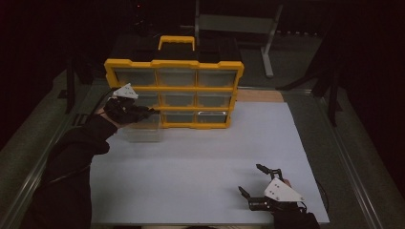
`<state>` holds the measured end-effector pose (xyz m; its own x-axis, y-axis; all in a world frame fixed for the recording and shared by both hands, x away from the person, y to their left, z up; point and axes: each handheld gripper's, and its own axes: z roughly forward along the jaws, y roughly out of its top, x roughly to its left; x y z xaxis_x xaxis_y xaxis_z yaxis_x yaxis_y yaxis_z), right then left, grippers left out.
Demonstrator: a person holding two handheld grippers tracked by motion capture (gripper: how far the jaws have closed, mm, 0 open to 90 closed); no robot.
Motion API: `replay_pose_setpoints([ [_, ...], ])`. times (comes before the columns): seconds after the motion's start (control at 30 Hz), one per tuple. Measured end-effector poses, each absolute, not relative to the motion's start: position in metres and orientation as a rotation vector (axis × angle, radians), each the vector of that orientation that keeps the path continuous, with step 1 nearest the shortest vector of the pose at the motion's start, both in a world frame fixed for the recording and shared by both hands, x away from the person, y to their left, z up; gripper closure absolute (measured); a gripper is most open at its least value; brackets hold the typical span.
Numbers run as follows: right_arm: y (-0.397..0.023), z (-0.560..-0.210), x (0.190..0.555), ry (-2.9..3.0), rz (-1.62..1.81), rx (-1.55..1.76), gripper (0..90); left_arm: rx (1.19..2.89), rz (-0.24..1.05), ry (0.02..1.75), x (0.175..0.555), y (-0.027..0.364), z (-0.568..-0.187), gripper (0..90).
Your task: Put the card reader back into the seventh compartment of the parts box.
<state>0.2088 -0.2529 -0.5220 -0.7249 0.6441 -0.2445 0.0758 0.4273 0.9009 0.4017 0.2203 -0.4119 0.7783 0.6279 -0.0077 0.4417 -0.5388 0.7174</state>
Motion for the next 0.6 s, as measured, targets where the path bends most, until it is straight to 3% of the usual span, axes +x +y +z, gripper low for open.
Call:
replay_pose_setpoints([
  [0.6,-0.253,-0.522,0.209,2.114,1.290,0.604,8.7,2.266,0.345,0.842,0.407,0.222,-0.439,73.0],
])
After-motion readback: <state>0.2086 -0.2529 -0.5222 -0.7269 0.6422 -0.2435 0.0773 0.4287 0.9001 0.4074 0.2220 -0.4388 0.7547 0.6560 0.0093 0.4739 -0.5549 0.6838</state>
